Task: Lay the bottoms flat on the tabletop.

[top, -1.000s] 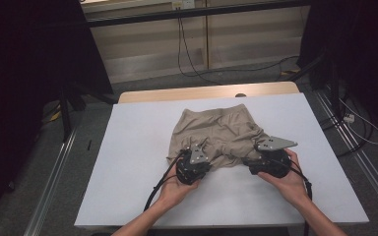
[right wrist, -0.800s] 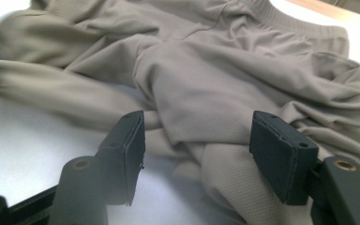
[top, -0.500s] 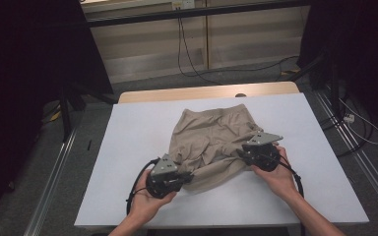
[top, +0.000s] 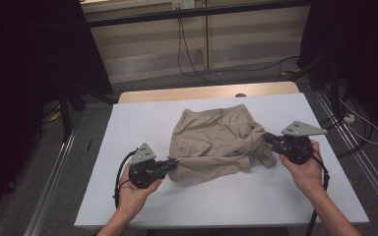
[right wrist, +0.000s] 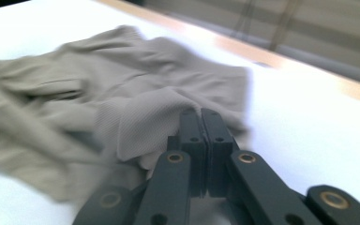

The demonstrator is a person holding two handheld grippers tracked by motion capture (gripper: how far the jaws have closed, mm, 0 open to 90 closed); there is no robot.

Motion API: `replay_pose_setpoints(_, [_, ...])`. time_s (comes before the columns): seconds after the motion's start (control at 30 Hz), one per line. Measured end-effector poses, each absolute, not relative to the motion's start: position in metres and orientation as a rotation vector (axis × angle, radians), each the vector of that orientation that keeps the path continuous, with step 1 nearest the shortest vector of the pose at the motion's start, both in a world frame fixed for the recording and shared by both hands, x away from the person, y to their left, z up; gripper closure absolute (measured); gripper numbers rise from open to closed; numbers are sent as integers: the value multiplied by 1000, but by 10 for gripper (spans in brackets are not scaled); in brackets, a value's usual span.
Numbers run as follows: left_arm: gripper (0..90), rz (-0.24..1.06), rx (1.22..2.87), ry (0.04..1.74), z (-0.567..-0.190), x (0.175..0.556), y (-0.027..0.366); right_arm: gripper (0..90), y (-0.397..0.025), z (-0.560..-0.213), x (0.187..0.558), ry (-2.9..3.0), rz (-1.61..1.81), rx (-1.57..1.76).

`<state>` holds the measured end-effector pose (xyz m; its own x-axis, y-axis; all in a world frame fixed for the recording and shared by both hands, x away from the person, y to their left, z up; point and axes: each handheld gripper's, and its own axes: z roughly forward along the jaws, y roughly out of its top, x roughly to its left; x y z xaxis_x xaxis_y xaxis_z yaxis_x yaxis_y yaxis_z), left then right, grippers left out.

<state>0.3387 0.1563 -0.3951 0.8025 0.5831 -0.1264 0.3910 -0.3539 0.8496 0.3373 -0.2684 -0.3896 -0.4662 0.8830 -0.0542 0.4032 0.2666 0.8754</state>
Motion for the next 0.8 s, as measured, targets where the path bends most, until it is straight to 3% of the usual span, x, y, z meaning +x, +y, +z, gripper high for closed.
replay_pose_setpoints(0.2, [855,226,2025,744,-408,345,150,884,-303,-384,340,1871,1093,1224])
replay_pose_setpoints(0.3, [842,227,2042,753,-414,348,148,676,-307,-395,343,1887,1068,1273])
replay_pose_setpoints(0.33, [839,227,2042,753,-414,348,148,676,-307,-395,343,1887,1068,1273])
replay_pose_setpoints(0.37, [835,222,2051,747,-417,347,146,603,-302,-397,342,1905,1057,1260])
replay_pose_setpoints(0.4, [830,222,2051,747,-417,347,146,603,-302,-397,342,1905,1057,1260])
replay_pose_setpoints(0.5, [810,226,2063,744,-420,346,142,474,-286,-385,337,1887,1058,1226])
replay_pose_setpoints(0.67, [759,222,2078,756,-425,347,138,466,-262,-380,332,1946,1105,1161])
replay_pose_setpoints(0.8, [680,239,2084,753,-425,347,137,524,-235,-397,332,2112,1130,1111])
